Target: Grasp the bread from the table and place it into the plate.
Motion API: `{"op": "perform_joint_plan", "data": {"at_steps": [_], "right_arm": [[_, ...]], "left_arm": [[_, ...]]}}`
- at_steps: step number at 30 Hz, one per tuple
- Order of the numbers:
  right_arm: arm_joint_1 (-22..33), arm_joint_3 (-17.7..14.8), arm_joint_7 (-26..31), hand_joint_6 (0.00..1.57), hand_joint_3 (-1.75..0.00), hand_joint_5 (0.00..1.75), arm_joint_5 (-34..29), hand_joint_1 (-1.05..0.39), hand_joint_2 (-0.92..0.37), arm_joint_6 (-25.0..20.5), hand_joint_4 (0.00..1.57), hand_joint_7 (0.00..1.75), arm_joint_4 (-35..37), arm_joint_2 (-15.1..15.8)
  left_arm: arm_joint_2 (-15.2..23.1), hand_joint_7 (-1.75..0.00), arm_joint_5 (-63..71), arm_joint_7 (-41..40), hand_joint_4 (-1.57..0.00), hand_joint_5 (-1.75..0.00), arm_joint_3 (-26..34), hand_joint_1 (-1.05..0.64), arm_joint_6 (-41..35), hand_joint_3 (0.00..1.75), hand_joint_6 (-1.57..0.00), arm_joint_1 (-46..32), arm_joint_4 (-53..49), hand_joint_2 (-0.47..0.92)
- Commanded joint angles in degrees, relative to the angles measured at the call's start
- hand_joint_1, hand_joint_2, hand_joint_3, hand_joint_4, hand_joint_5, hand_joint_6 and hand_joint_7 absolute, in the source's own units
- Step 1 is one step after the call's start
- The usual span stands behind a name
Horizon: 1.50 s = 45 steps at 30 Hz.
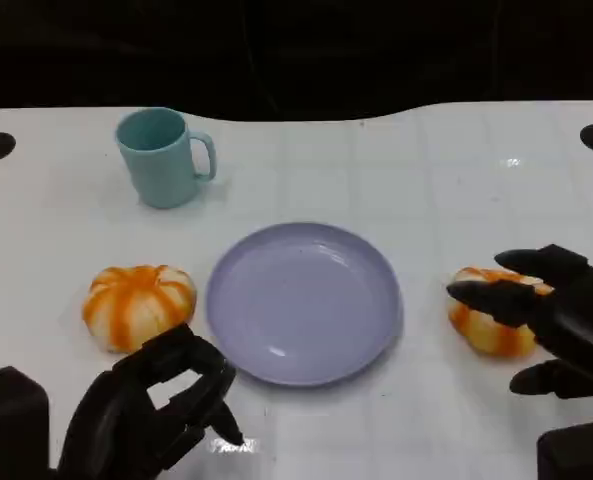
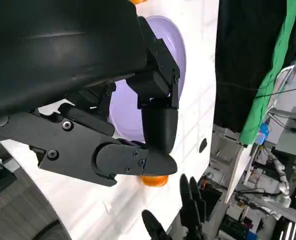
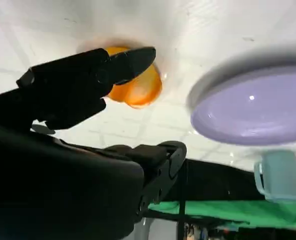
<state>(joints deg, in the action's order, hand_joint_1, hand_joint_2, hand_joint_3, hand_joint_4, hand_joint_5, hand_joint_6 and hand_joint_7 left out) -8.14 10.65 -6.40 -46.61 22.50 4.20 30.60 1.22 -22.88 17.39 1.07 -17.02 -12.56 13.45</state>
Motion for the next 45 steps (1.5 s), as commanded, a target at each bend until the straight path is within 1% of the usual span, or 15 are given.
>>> {"op": "perform_joint_plan", "data": {"at_steps": [1, 8, 16, 21, 27, 31, 36, 37, 38, 40, 41, 42, 43, 44, 45], "right_arm": [[-3.4, 2.7, 2.5, 0.32, -0.01, 0.28, -2.9, -0.41, -0.82, -1.0, 0.09, 0.00, 4.9, 1.2], [-8.3, 6.9, 4.4, 0.30, -0.01, 0.23, -5.6, -0.42, -0.84, -3.4, 0.11, 0.00, 12.0, 0.5], [-13.8, 11.8, 5.9, 0.31, -0.02, 0.16, -6.0, -0.40, -0.88, -3.3, 0.16, 0.00, 20.5, -0.4], [-16.0, 14.4, 5.5, 0.34, -0.01, 0.15, -6.4, -0.39, -0.87, -4.2, 0.20, 0.01, 23.1, -1.3], [-17.7, 16.7, 4.4, 0.37, 0.00, 0.12, -6.3, -0.36, -0.86, -6.0, 0.25, 0.02, 24.3, -2.7], [-18.6, 18.0, 5.3, 0.42, 0.00, 0.11, -6.9, -0.34, -0.87, -7.1, 0.32, 0.03, 25.2, -3.5], [-19.5, 18.5, 6.7, 0.54, -0.01, 0.12, -6.9, -0.30, -0.89, -8.4, 0.46, 0.05, 25.5, -4.1], [-19.6, 18.3, 7.1, 0.59, -0.01, 0.13, -6.7, -0.30, -0.89, -8.7, 0.51, 0.06, 25.5, -4.2], [-19.7, 18.2, 7.5, 0.68, 0.00, 0.14, -6.5, -0.29, -0.89, -9.0, 0.61, 0.06, 25.5, -4.3], [-19.9, 17.7, 9.2, 0.76, 0.00, 0.15, -6.0, -0.27, -0.89, -8.8, 0.72, 0.06, 26.0, -4.3], [-20.1, 17.4, 10.6, 0.87, 0.00, 0.23, -5.6, -0.25, -0.88, -8.1, 0.91, 0.10, 26.5, -4.3], [-20.2, 17.1, 12.2, 0.95, 0.00, 0.31, -4.9, -0.22, -0.87, -7.2, 1.00, 0.10, 27.2, -4.4], [-20.4, 16.7, 13.8, 1.02, 0.00, 0.47, -4.3, -0.20, -0.86, -6.2, 1.01, 0.08, 27.8, -4.4], [-20.7, 16.5, 15.0, 1.13, 0.00, 0.89, -3.8, -0.16, -0.85, -5.3, 0.97, 0.07, 28.4, -4.4], [-21.0, 16.3, 16.0, 1.18, 0.00, 1.09, -3.5, -0.15, -0.85, -4.5, 0.94, 0.07, 29.1, -4.3]], "left_arm": [[0.3, -1.46, 0.0, -0.3, -0.71, -1.75, 0.5, -0.54, 0.2, 0.32, -0.69, 0.0, -0.6, 0.92], [0.3, -1.46, 0.3, -0.6, -0.71, -1.75, 0.4, -0.54, 0.1, 0.33, -0.70, -0.2, -0.2, 0.92], [0.1, -1.47, 0.3, -0.7, -0.71, -1.75, 0.4, -0.54, 0.2, 0.34, -0.70, -0.1, -0.1, 0.92], [0.0, -1.46, 0.3, -0.7, -0.72, -1.75, 0.3, -0.54, 0.1, 0.32, -0.71, -0.3, 0.1, 0.92], [-0.2, -1.45, 0.2, -1.0, -0.71, -1.75, 0.2, -0.55, -0.3, 0.31, -0.71, -0.6, 0.9, 0.92], [-0.1, -1.45, 0.2, -1.3, -0.71, -1.75, 0.0, -0.55, -0.4, 0.31, -0.72, -0.9, 1.5, 0.92], [-0.1, -1.45, 0.1, -1.8, -0.71, -1.75, -0.1, -0.54, -1.0, 0.34, -0.71, -1.3, 2.6, 0.92], [-0.1, -1.45, 0.0, -1.9, -0.71, -1.75, -0.2, -0.54, -1.1, 0.34, -0.70, -1.3, 2.8, 0.92], [-0.1, -1.45, 0.0, -2.0, -0.71, -1.75, -0.2, -0.55, -1.2, 0.34, -0.70, -1.4, 3.0, 0.92], [-0.1, -1.45, -0.1, -1.9, -0.72, -1.75, -0.2, -0.55, -1.3, 0.34, -0.70, -1.5, 3.2, 0.92], [-0.1, -1.47, -0.1, -1.8, -0.71, -1.75, -0.2, -0.54, -1.2, 0.36, -0.68, -1.5, 3.2, 0.92], [0.0, -1.48, -0.1, -1.7, -0.71, -1.75, -0.2, -0.54, -1.1, 0.37, -0.68, -1.6, 3.2, 0.92], [0.0, -1.48, -0.1, -1.7, -0.71, -1.75, -0.2, -0.54, -1.1, 0.37, -0.67, -1.6, 3.2, 0.92], [0.0, -1.48, 0.0, -1.8, -0.71, -1.75, -0.3, -0.54, -1.1, 0.37, -0.67, -1.7, 3.2, 0.92], [0.0, -1.48, 0.1, -1.8, -0.71, -1.75, -0.3, -0.54, -1.1, 0.37, -0.67, -1.7, 3.2, 0.92]]}}
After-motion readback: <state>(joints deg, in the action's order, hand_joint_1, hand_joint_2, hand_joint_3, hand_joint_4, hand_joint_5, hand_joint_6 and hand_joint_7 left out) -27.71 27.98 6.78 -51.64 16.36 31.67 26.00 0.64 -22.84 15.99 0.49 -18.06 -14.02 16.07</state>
